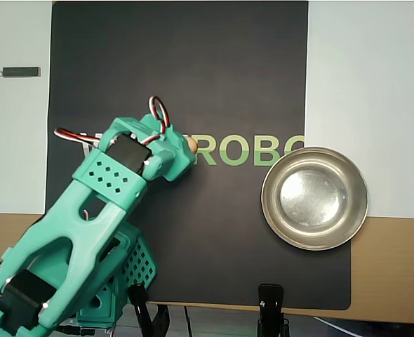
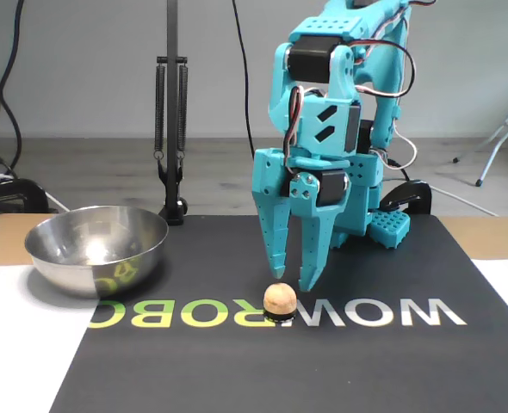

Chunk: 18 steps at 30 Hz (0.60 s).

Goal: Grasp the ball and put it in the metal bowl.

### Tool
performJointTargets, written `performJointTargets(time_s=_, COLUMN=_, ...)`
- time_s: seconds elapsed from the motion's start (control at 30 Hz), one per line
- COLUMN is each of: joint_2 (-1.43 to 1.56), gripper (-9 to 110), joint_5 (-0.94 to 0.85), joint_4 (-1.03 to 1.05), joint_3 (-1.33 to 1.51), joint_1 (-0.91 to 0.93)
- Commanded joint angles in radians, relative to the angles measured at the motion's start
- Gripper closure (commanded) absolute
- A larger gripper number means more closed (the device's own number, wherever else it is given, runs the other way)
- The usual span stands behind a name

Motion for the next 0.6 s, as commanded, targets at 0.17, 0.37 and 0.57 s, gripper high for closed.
performJointTargets(time_s=0.17, joint_2=-0.003, gripper=54, joint_5=-0.005, joint_4=-0.012, joint_3=0.043, joint_1=-0.002)
performJointTargets(time_s=0.37, joint_2=-0.003, gripper=54, joint_5=-0.005, joint_4=-0.012, joint_3=0.043, joint_1=-0.002)
performJointTargets(time_s=0.57, joint_2=-0.009, gripper=54, joint_5=-0.005, joint_4=-0.012, joint_3=0.038, joint_1=0.014)
